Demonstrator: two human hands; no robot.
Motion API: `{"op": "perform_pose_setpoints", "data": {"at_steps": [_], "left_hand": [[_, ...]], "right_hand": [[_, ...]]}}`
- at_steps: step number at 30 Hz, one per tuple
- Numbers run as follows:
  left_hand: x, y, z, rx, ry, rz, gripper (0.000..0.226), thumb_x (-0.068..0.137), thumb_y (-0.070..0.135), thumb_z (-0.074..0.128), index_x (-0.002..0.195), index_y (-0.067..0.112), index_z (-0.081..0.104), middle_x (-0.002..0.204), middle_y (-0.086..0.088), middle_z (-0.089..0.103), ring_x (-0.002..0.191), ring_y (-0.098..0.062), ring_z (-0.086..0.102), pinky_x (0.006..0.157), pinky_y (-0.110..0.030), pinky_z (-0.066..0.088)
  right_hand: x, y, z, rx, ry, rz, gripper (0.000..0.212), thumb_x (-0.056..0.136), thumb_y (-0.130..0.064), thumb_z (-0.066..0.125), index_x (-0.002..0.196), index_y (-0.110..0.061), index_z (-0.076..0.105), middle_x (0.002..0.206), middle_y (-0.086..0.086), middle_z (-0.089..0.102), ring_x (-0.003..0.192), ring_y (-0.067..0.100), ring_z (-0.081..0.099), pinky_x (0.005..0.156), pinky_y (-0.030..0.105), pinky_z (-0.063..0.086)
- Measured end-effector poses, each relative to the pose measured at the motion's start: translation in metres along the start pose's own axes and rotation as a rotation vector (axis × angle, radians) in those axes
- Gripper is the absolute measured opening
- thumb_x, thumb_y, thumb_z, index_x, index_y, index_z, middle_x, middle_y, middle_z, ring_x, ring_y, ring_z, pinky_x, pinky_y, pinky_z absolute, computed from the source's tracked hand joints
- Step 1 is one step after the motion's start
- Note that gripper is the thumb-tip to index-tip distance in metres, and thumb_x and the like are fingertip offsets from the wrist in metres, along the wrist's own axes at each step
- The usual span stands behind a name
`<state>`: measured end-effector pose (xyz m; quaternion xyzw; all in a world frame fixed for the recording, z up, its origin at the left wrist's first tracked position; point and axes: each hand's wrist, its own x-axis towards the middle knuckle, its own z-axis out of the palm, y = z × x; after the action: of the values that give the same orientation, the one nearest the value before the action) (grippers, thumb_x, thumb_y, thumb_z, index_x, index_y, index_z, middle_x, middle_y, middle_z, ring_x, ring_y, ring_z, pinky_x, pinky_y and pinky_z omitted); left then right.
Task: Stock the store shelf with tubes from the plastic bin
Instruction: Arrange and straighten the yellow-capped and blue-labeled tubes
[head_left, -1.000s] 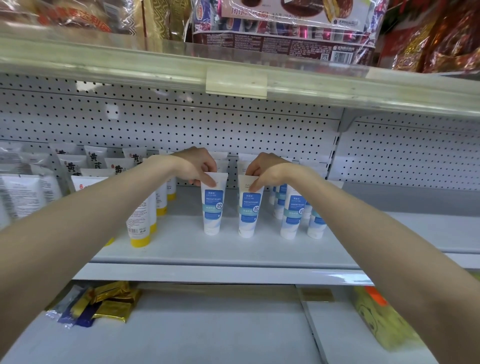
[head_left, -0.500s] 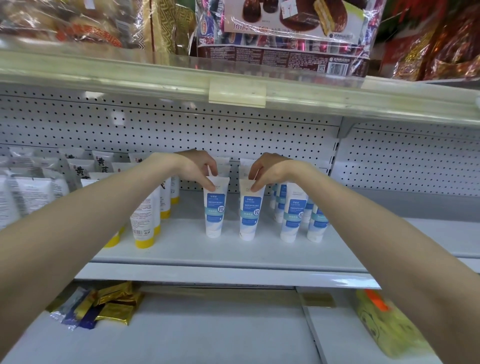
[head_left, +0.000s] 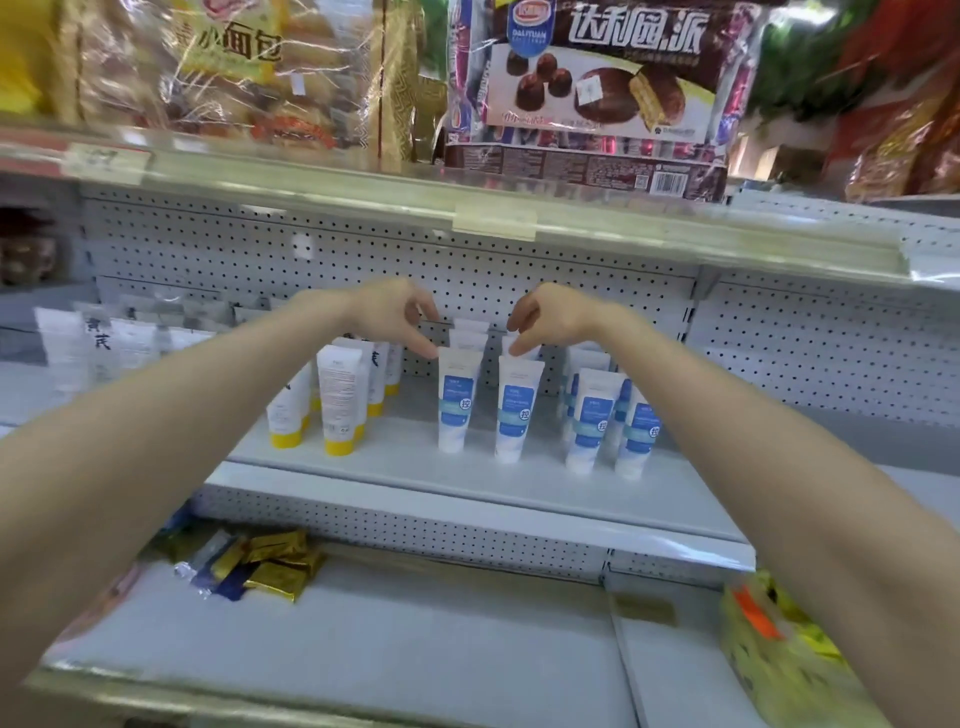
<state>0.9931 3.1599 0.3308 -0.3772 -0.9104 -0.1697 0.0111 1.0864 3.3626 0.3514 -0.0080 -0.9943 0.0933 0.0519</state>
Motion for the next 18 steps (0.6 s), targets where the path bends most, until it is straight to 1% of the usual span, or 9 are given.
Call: {"op": "perform_pose_setpoints", "data": {"at_steps": [2,5,8,10,13,15,18], "left_hand": [[-0.019,0.0,-0.006,0.002,0.01,-0.027,0.061,0.073,0.043,0.075,0.125,0.02,0.054,0.119,-0.004,0.059,0.109,-0.022,0.056,0.099,-0.04,0.045],[-0.042,-0.002,-0.014,-0.029,0.04,-0.041,0.057,0.074,0.037,0.075,0.124,0.018,0.055,0.119,-0.006,0.06,0.108,-0.022,0.057,0.098,-0.039,0.045],[-0.062,-0.008,-0.019,-0.054,0.06,-0.061,0.057,0.075,0.036,0.075,0.124,0.016,0.055,0.116,-0.007,0.061,0.102,-0.02,0.058,0.091,-0.032,0.046],[-0.073,-0.015,-0.024,-0.058,0.075,-0.081,0.056,0.075,0.036,0.075,0.124,0.015,0.056,0.115,-0.007,0.061,0.101,-0.019,0.058,0.088,-0.03,0.046],[-0.083,-0.026,-0.029,-0.066,0.094,-0.099,0.05,0.076,0.034,0.075,0.12,0.017,0.058,0.113,-0.008,0.064,0.101,-0.023,0.06,0.093,-0.037,0.049],[-0.086,-0.036,-0.033,-0.083,0.106,-0.111,0.051,0.075,0.033,0.076,0.12,0.017,0.058,0.115,-0.009,0.063,0.103,-0.024,0.061,0.096,-0.041,0.048],[-0.09,-0.051,-0.038,-0.08,0.11,-0.132,0.053,0.074,0.037,0.075,0.121,0.019,0.058,0.116,-0.006,0.062,0.104,-0.021,0.06,0.097,-0.04,0.048]], "right_hand": [[-0.006,-0.009,-0.001,0.019,-0.01,-0.025,0.041,0.08,-0.024,0.073,0.116,-0.007,0.063,0.115,0.005,0.064,0.107,0.021,0.059,0.097,0.034,0.046],[-0.01,-0.023,0.0,0.067,-0.03,-0.053,0.04,0.08,-0.025,0.072,0.115,-0.008,0.063,0.113,0.007,0.066,0.104,0.022,0.062,0.095,0.037,0.049],[-0.012,-0.038,0.002,0.087,-0.038,-0.087,0.04,0.081,-0.025,0.071,0.116,-0.007,0.062,0.111,0.006,0.066,0.098,0.021,0.062,0.083,0.031,0.05],[-0.01,-0.05,0.003,0.099,-0.032,-0.114,0.04,0.081,-0.025,0.072,0.116,-0.007,0.063,0.112,0.006,0.065,0.095,0.019,0.06,0.082,0.029,0.048],[-0.004,-0.065,0.007,0.104,-0.043,-0.134,0.039,0.081,-0.025,0.071,0.115,-0.007,0.063,0.112,0.008,0.065,0.095,0.019,0.059,0.084,0.027,0.046],[0.003,-0.075,0.009,0.098,-0.053,-0.15,0.038,0.082,-0.025,0.071,0.113,-0.006,0.063,0.111,0.009,0.065,0.096,0.022,0.061,0.083,0.028,0.047],[0.014,-0.089,0.013,0.101,-0.071,-0.173,0.037,0.083,-0.023,0.07,0.114,-0.005,0.062,0.11,0.007,0.064,0.094,0.022,0.06,0.08,0.028,0.047]]}}
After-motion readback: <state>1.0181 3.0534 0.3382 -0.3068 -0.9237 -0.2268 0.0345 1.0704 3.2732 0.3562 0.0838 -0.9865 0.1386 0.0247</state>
